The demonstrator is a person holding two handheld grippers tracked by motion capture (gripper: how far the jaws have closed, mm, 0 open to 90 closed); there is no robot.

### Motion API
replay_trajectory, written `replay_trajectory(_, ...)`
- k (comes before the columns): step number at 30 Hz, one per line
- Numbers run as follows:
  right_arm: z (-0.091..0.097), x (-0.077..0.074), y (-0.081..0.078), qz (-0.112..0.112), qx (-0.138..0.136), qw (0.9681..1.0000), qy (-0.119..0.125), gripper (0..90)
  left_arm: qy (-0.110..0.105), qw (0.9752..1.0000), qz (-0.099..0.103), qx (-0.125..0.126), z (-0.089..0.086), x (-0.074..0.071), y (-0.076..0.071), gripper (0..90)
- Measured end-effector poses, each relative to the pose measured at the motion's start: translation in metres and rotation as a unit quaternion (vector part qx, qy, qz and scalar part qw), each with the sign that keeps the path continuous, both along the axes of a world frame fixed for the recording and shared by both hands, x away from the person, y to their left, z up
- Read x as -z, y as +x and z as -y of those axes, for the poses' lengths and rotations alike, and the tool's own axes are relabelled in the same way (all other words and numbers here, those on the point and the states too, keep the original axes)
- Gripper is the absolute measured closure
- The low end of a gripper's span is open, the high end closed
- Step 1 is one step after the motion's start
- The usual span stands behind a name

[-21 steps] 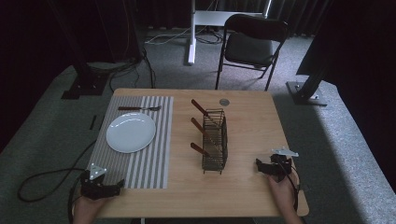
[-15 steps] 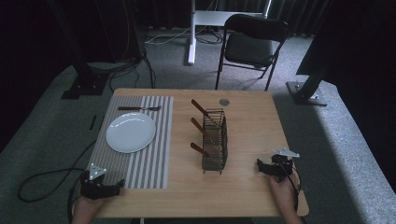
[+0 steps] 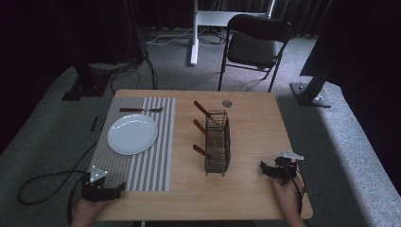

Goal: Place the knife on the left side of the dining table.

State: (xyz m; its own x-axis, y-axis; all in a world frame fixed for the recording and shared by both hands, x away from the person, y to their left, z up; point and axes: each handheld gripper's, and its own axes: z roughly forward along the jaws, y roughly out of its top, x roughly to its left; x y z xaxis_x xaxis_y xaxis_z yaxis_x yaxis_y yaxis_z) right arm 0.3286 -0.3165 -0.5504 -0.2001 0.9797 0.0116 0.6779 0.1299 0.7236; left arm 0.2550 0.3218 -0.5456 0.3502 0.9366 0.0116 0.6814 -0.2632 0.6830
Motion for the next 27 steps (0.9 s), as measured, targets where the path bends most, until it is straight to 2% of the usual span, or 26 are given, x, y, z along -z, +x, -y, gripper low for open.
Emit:
replay_trajectory(8, 0.0, 0.0, 0.0, 0.0, 0.0, 1.0, 0.0, 11.7, 0.005, 0.9999, 0.002, 0.012, 0.0, -0.001, -0.004, 3.9)
replay_trajectory(9, 0.0, 0.0, 0.0, 0.0, 0.001, 1.0, 0.0, 11.7, 0.002, 0.9999, -0.004, 0.013, 0.0, -0.002, -0.005, 3.9)
replay_trajectory(17, 0.0, 0.0, 0.0, 0.0, 0.001, 1.0, 0.0, 11.7, -0.004, 0.9998, -0.012, 0.017, 0.001, -0.003, -0.005, 3.8)
replay_trajectory(26, 0.0, 0.0, 0.0, 0.0, 0.001, 1.0, 0.0, 11.6, -0.008, 0.9992, -0.015, 0.035, 0.009, -0.008, -0.002, 3.9)
replay_trajectory(27, 0.0, 0.0, 0.0, 0.0, 0.001, 1.0, 0.0, 11.7, -0.003, 0.9991, -0.016, 0.038, 0.013, -0.008, 0.0, 3.9)
